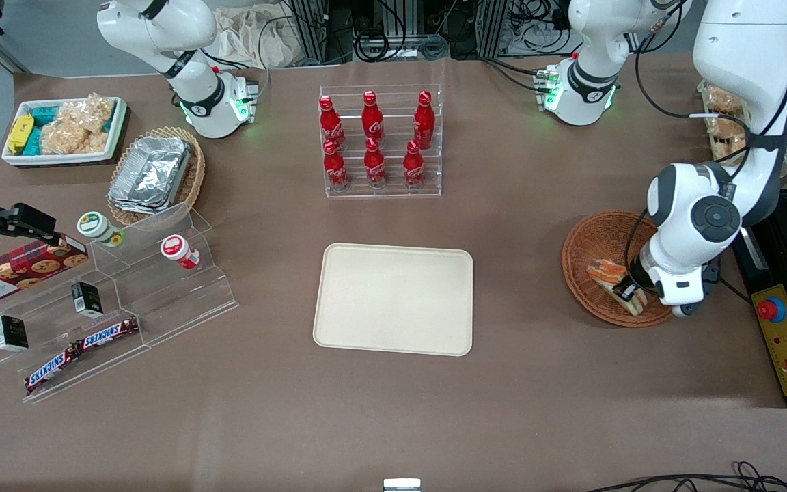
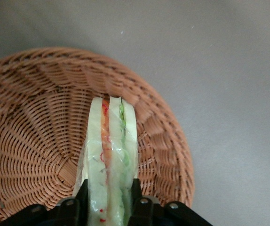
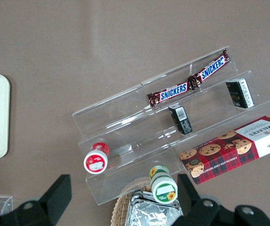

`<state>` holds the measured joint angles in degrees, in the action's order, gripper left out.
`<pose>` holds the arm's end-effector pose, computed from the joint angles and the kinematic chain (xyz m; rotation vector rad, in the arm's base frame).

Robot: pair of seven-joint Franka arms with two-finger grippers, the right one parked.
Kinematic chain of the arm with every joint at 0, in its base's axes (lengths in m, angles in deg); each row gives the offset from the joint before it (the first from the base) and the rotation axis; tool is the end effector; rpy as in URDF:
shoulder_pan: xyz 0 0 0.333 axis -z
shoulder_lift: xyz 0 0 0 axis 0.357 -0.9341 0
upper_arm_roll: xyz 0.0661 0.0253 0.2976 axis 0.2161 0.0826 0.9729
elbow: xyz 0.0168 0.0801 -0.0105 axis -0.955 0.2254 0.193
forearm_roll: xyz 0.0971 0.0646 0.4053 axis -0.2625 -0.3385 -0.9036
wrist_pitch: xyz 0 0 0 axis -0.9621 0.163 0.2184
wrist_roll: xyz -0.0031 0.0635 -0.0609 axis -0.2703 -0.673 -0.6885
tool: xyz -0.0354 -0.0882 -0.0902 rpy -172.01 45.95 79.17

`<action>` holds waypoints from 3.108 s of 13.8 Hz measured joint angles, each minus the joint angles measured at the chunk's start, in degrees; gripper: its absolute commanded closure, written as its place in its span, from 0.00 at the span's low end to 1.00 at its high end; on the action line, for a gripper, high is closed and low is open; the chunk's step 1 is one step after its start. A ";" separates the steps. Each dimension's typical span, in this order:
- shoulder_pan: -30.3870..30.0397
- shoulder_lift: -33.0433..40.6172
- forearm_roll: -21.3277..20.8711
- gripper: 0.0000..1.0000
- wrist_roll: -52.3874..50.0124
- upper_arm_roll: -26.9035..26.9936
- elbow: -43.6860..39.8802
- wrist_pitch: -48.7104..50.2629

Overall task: Place sandwich from basket to tray
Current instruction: 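Close the left gripper on the sandwich and lift it, then carry the sandwich with the left gripper over the cream tray, then lower the sandwich onto the tray, open the left gripper, withdraw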

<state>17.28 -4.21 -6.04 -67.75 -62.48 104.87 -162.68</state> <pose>0.6016 -0.0218 0.2209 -2.8141 -1.2651 -0.1109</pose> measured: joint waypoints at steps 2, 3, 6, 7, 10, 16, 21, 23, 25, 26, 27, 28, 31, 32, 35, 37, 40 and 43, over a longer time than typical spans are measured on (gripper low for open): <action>0.05 0.77 -0.05 1.00 0.60 -0.23 -5.77 8.16; 0.13 1.28 -0.04 1.00 1.57 -0.41 -9.76 13.16; 0.30 2.42 1.52 1.00 5.10 -2.62 -21.74 26.02; 0.35 2.56 2.01 1.00 6.48 -4.09 -25.18 29.36; 0.53 2.56 2.47 1.00 9.25 -11.45 -33.19 37.21; 5.68 -3.73 2.42 1.00 10.02 -23.03 -35.42 33.53; 13.83 -17.42 -2.88 1.00 9.97 -23.09 -35.19 19.37; 14.80 -21.74 -4.79 1.00 10.00 -23.09 -35.34 16.57; 14.78 -23.81 -5.50 1.00 10.37 -22.99 -35.50 16.23; 14.75 -24.54 -5.98 1.00 10.52 -22.89 -35.52 16.04; 14.74 -25.29 -6.77 1.00 10.54 -22.86 -35.53 15.49; 14.74 -26.08 -7.39 0.89 10.54 -22.85 -35.53 14.84; 14.75 -27.36 -7.95 0.04 10.53 -22.85 -35.54 13.69; 14.75 -27.38 -7.96 0.00 10.53 -22.85 -35.57 13.67; 14.48 -27.27 -7.95 0.00 10.54 -22.86 -36.87 13.64; 13.67 -26.58 -7.95 0.00 10.55 -22.90 -37.92 13.67; 12.16 -22.80 -7.70 0.00 10.66 -23.07 -38.67 15.46; 12.00 -16.33 -5.19 0.00 10.53 -23.16 -39.10 20.55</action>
<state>29.28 -20.55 -11.23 -57.22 -85.64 65.77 -142.13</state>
